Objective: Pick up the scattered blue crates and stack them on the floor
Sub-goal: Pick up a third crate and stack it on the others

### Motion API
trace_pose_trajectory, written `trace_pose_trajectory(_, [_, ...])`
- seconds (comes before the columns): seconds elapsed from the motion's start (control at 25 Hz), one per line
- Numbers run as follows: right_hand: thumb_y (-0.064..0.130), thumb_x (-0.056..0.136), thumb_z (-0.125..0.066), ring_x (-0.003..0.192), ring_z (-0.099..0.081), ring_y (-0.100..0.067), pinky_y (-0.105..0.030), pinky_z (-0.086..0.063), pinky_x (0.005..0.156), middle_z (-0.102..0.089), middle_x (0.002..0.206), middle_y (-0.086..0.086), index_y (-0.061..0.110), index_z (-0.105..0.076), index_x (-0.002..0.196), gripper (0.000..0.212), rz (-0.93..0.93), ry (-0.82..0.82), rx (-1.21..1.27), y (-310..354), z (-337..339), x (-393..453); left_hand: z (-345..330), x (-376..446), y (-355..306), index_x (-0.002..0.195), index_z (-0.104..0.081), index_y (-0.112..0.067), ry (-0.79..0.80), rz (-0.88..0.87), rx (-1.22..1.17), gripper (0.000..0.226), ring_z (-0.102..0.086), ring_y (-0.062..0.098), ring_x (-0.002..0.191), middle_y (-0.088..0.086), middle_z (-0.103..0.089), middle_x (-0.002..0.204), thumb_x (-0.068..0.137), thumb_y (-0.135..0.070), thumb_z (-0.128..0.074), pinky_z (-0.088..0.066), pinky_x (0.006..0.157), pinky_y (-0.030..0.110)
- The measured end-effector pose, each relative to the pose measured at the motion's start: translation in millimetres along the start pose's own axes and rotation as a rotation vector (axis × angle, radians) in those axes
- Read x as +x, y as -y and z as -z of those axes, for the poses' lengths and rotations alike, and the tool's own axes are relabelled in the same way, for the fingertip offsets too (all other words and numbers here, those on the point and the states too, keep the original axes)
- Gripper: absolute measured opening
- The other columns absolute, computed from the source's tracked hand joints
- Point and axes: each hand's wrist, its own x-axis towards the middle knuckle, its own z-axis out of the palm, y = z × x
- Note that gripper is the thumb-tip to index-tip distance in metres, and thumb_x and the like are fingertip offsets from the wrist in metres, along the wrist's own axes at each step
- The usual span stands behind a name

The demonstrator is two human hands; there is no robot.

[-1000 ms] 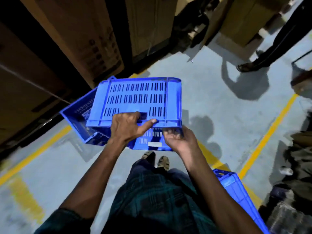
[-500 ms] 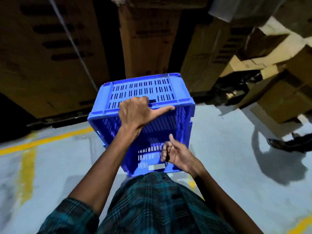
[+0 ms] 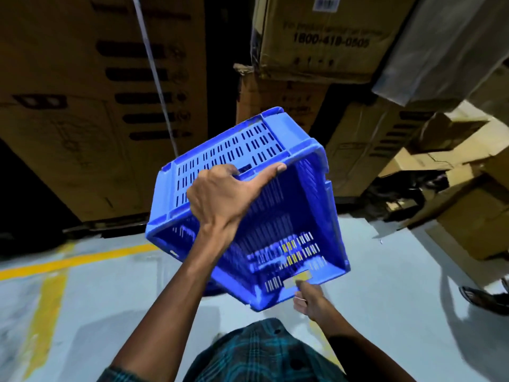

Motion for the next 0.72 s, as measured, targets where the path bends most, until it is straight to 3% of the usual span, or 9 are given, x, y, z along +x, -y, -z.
trace_pose_trajectory(0.08, [0.015,0.091,-0.062,0.05,-0.044,-0.015,-0.023,-0.041,0.05,-0.041,0.073,-0.008,0.013,-0.039,0.086,0.024,-0.031,-0.123,0.08,7.3,-7.3,7.0,5.8,6.8,8.9,0.044,-0.038,-0.014,0.028,0.057,-0.101,0.089,-0.049,0.023,0.044,0.0,-0.039,0.039,0.05,-0.102,-0.04,-0.036,0.048,0.031])
trace_pose_trajectory(0.12, [0.019,0.089,-0.067,0.075,-0.055,-0.018,-0.03,-0.051,0.069,-0.045,0.095,-0.01,0.009,-0.04,0.099,0.031,-0.05,-0.179,0.111,11.2,-12.1,8.7,7.9,8.6,11.9,0.045,-0.04,-0.013,0.038,0.083,-0.149,0.09,-0.052,0.023,0.044,0.004,-0.047,0.041,0.049,-0.103,-0.039,-0.042,0.049,0.034])
trace_pose_trajectory(0.16, [0.023,0.087,-0.07,0.104,-0.053,-0.019,-0.037,-0.05,0.091,-0.041,0.115,-0.007,0.007,-0.037,0.115,0.046,-0.057,-0.209,0.156,13.4,-15.4,12.6,9.4,10.1,14.3,0.046,-0.043,-0.011,0.042,0.106,-0.185,0.093,-0.055,0.023,0.045,0.008,-0.054,0.045,0.048,-0.104,-0.038,-0.047,0.049,0.035])
trace_pose_trajectory(0.2, [0.025,0.085,-0.073,0.119,-0.046,-0.019,-0.043,-0.043,0.103,-0.038,0.124,-0.001,0.008,-0.035,0.126,0.058,-0.049,-0.214,0.212,18.9,-19.0,12.8,11.9,11.9,17.0,0.047,-0.045,-0.008,0.036,0.124,-0.205,0.096,-0.057,0.024,0.045,0.011,-0.057,0.048,0.048,-0.104,-0.039,-0.048,0.049,0.036])
trace_pose_trajectory(0.24, [0.025,0.084,-0.074,0.119,-0.045,-0.019,-0.043,-0.041,0.103,-0.041,0.122,0.001,0.008,-0.038,0.131,0.061,-0.02,-0.192,0.258,25.4,-22.7,15.1,14.8,13.6,19.8,0.048,-0.045,-0.006,0.026,0.139,-0.212,0.098,-0.056,0.026,0.045,0.014,-0.057,0.049,0.048,-0.103,-0.041,-0.046,0.047,0.035])
trace_pose_trajectory(0.32, [0.019,0.083,-0.073,0.099,-0.053,-0.021,-0.039,-0.044,0.088,-0.053,0.105,-0.003,0.008,-0.052,0.125,0.048,0.049,-0.184,0.297,37.7,-34.8,17.4,20.5,13.7,26.9,0.05,-0.046,-0.002,0.013,0.192,-0.206,0.1,-0.048,0.031,0.044,0.019,-0.048,0.049,0.049,-0.101,-0.046,-0.04,0.045,0.037])
trace_pose_trajectory(0.48, [0.01,0.083,-0.07,0.06,-0.052,-0.02,-0.023,-0.047,0.047,-0.054,0.078,-0.008,0.008,-0.054,0.1,0.024,0.131,-0.289,0.426,53.2,-41.5,31.0,20.8,15.1,46.4,0.044,-0.032,-0.008,-0.02,0.351,-0.234,0.087,-0.029,0.017,0.033,0.003,-0.026,0.035,0.06,-0.09,-0.054,-0.023,0.045,0.032])
trace_pose_trajectory(0.64, [0.014,0.074,-0.07,0.048,-0.05,-0.021,-0.022,-0.045,0.04,-0.052,0.06,-0.01,0.009,-0.052,0.075,0.019,0.092,-0.224,0.46,63.9,-24.3,60.3,-14.1,18.6,77.2,0.05,-0.035,-0.013,-0.074,0.54,-0.208,0.083,-0.024,0.021,0.042,0.002,-0.023,0.047,0.058,-0.095,-0.049,-0.026,0.049,0.032])
trace_pose_trajectory(0.72, [0.008,0.081,-0.064,0.033,-0.049,-0.012,-0.018,-0.042,0.035,-0.053,0.043,-0.002,0.011,-0.051,0.07,0.018,0.086,-0.215,0.486,83.4,-13.1,71.0,-35.9,13.3,90.2,0.052,-0.037,-0.015,-0.107,0.681,-0.221,0.084,-0.028,0.025,0.046,0.005,-0.029,0.051,0.053,-0.099,-0.046,-0.03,0.051,0.032])
